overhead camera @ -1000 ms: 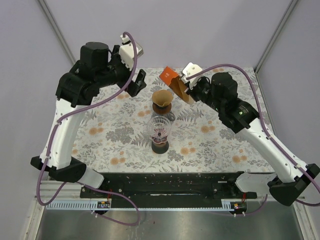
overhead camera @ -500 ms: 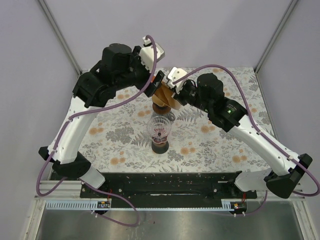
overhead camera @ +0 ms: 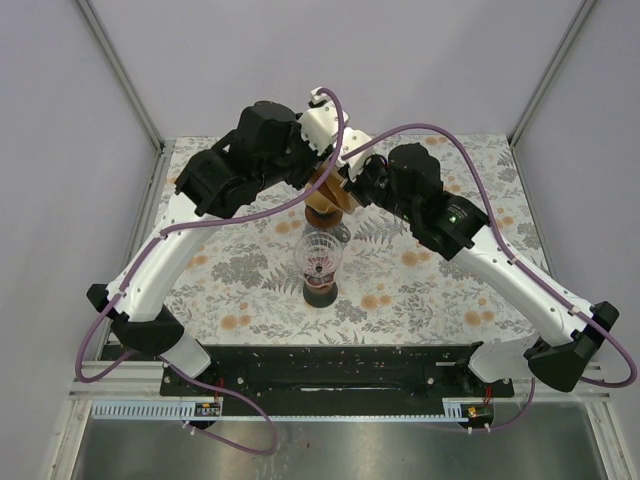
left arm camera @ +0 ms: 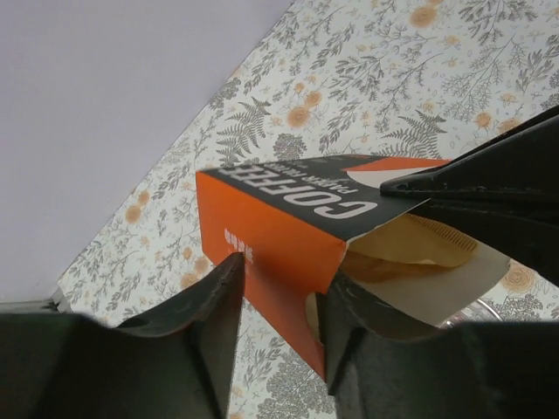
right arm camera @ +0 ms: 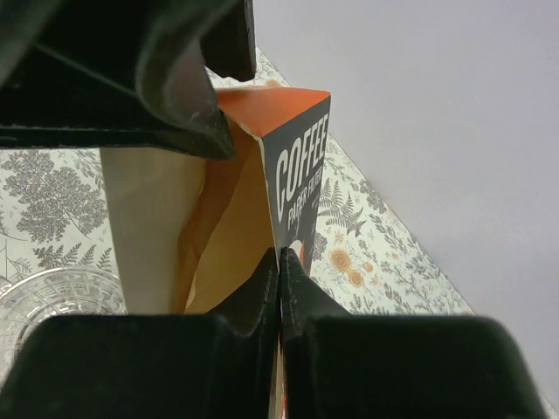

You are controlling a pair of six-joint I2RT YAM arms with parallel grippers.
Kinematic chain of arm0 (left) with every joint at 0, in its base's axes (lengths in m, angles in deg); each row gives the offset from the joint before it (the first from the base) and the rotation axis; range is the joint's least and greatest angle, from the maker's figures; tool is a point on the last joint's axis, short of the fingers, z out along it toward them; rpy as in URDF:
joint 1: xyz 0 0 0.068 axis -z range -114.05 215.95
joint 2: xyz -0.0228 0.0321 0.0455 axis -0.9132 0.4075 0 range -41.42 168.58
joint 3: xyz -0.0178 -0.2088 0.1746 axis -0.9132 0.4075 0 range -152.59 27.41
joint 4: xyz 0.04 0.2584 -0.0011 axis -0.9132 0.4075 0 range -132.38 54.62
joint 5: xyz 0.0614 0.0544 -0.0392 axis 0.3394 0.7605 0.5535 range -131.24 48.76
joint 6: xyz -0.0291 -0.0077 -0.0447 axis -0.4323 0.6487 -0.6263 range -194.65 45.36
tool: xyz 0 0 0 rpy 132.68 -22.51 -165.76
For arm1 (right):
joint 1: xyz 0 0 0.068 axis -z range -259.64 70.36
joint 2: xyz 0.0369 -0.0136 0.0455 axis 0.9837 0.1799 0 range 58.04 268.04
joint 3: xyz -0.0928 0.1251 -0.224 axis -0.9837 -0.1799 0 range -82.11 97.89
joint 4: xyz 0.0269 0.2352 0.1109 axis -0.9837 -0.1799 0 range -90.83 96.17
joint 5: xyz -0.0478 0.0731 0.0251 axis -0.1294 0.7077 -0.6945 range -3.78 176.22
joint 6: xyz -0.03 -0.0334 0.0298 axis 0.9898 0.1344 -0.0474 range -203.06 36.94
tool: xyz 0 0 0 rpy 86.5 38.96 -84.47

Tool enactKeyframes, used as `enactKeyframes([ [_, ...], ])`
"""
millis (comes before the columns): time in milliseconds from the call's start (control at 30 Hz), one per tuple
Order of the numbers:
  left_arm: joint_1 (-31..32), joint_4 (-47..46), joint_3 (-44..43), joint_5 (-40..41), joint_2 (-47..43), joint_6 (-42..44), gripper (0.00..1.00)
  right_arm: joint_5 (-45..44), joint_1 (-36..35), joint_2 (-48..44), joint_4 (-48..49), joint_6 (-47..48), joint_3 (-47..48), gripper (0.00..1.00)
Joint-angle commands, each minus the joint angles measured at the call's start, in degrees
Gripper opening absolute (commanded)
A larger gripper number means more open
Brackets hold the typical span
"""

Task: Place the coffee filter in the dripper

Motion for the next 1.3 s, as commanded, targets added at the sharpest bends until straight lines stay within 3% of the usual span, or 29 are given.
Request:
enactKeyframes([
  [0, 0.4, -1.2, 1.8, 3.1, -0.7, 1.2, 0.32, -1.2, -0.6, -0.6, 4.8, 0.2, 1.0, 0.0],
  [133, 0.4, -1.2, 2.2, 3.1, -0.7, 0.6, 0.01, -0.9, -0.6, -0.7, 6.0, 0.1, 0.0, 0.0],
  [200, 0.4, -1.5, 2.3, 3.2, -0.9, 0.1, 0.0, -1.1, -0.6, -0.4, 5.9, -0.7, 0.1, 0.06],
  [300, 0.4, -2.0, 2.9, 3.3, -1.0, -0.7, 0.0, -1.1, -0.7, -0.5, 5.8, -2.2, -0.1, 0.34],
  [367, 0.4, -2.6, 3.8, 3.9, -1.0, -1.2, 0.0, -1.0, -0.6, -1.6, 5.9, -3.9, -0.6, 0.43],
  [633, 0.4, -5.2, 6.5, 9.1, -1.0, -1.9, 0.0, 1.1, -0.6, -7.6, 6.8, -7.1, -3.2, 0.61],
  [767, 0.4, -6.0, 6.6, 10.1, -0.6, -2.2, 0.0, 4.2, -0.6, -9.7, 6.6, -8.1, -5.2, 0.62],
  [1000, 0.4, -6.1, 6.0, 9.6, -0.2, -3.0, 0.0, 13.1, -0.7, -7.6, 4.2, -12.1, -5.0, 0.43],
  [1100, 0.4, -6.1, 6.1, 9.6, -0.2, -3.1, 0.0, 13.8, -0.6, -6.1, 4.0, -13.9, -5.2, 0.33],
  [1267, 0.4, -6.1, 6.3, 9.6, -0.1, -3.2, 0.0, 9.8, -0.7, -5.5, 3.7, -14.8, -6.3, 0.29],
])
